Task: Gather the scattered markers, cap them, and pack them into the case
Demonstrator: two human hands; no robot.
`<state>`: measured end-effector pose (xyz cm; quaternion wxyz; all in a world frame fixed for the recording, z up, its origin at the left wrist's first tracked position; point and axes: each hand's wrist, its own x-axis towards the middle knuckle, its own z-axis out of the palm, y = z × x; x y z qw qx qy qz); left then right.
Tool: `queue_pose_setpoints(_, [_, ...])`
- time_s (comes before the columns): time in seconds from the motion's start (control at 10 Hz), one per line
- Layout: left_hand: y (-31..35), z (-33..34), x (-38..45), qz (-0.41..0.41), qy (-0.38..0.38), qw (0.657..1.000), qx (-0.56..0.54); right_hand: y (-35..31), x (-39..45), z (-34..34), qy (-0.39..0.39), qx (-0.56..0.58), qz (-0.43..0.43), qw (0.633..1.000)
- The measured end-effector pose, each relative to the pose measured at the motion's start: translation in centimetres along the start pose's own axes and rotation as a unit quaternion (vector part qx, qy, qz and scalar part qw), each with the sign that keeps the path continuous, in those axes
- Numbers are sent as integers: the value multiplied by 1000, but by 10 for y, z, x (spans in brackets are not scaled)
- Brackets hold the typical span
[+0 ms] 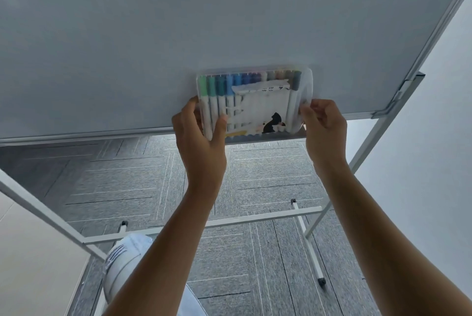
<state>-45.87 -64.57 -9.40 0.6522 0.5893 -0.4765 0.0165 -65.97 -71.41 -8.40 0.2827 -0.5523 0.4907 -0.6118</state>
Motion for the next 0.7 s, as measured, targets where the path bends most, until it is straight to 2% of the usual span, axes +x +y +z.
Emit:
queue_pose_setpoints(0.5, [-11, -7, -10, 17, -35, 999, 18, 1, -6, -11, -13, 10, 3, 1000])
queue_pose_setpoints(0.7, [-8, -8, -13, 4, -31, 999, 27, -1, -11, -14, -17, 7, 36, 999])
